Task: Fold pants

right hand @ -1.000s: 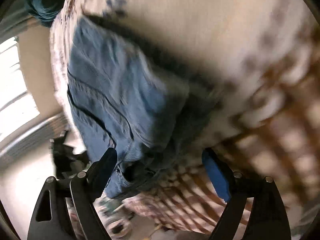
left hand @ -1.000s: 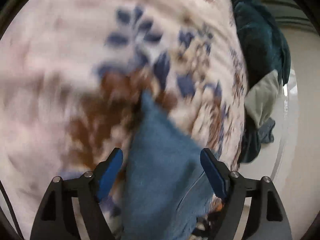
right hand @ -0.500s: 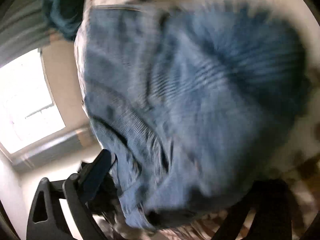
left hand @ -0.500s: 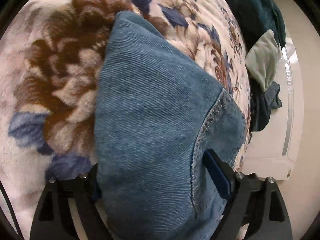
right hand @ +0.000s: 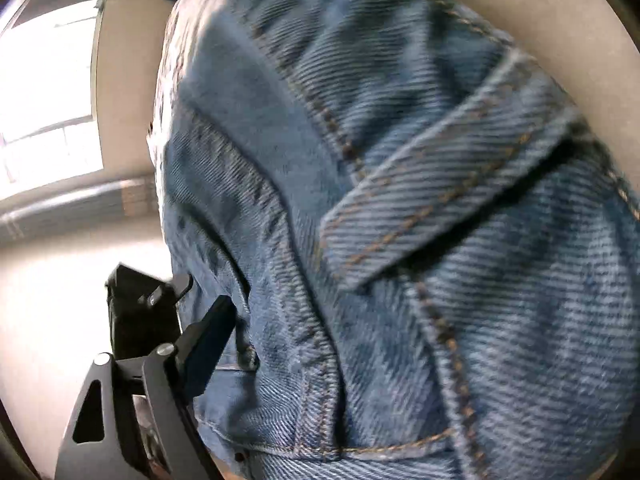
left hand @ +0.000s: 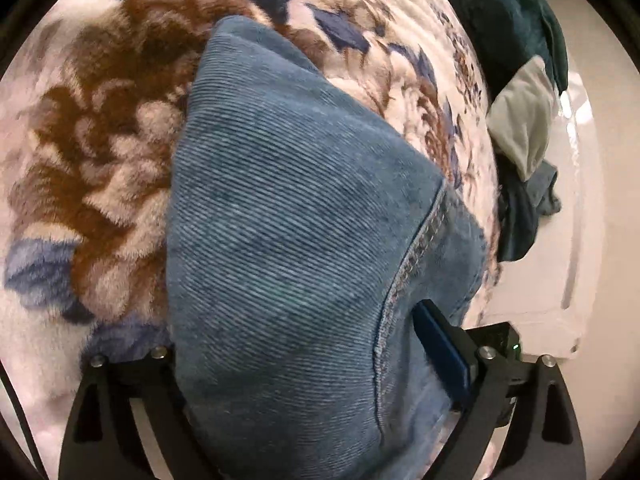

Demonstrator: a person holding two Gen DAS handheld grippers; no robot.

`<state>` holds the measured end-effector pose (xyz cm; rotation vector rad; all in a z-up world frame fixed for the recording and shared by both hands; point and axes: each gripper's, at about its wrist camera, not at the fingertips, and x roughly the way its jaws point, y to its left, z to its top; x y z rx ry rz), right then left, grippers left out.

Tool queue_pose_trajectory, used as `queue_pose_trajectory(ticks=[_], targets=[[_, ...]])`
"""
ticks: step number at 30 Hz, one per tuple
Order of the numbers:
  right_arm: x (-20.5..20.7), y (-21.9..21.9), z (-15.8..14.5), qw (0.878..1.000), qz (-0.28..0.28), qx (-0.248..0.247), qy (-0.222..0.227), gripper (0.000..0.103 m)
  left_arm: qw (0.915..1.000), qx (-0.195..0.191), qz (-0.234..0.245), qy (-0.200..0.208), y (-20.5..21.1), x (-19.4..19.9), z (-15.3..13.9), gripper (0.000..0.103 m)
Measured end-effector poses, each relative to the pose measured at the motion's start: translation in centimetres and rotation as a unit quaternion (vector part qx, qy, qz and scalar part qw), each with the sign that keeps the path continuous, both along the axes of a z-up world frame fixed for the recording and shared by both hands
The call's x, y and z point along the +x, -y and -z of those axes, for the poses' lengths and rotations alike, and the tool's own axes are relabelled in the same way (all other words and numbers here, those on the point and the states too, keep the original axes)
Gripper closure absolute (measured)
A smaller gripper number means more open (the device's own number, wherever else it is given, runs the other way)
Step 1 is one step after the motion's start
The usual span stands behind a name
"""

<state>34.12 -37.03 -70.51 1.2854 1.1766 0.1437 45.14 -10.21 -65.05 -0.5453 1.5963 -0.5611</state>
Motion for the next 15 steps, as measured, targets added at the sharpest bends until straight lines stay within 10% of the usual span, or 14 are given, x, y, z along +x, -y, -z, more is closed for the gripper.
queue_pose_trajectory(ticks=[6, 15], targets=[[0.4, -1.5, -2.0, 1.0, 0.017, -0.015, 0.012, 0.063, 0.9984, 0.013, 0.014, 0.053, 0.0, -0.4, -2.8, 0.062], [-1.1, -2.3, -8.2, 0.997, 0.021, -0.025, 0.065, 0.068, 0.9936, -0.015, 0.007, 0.112, -1.6, 3.2, -10.5, 0.065]])
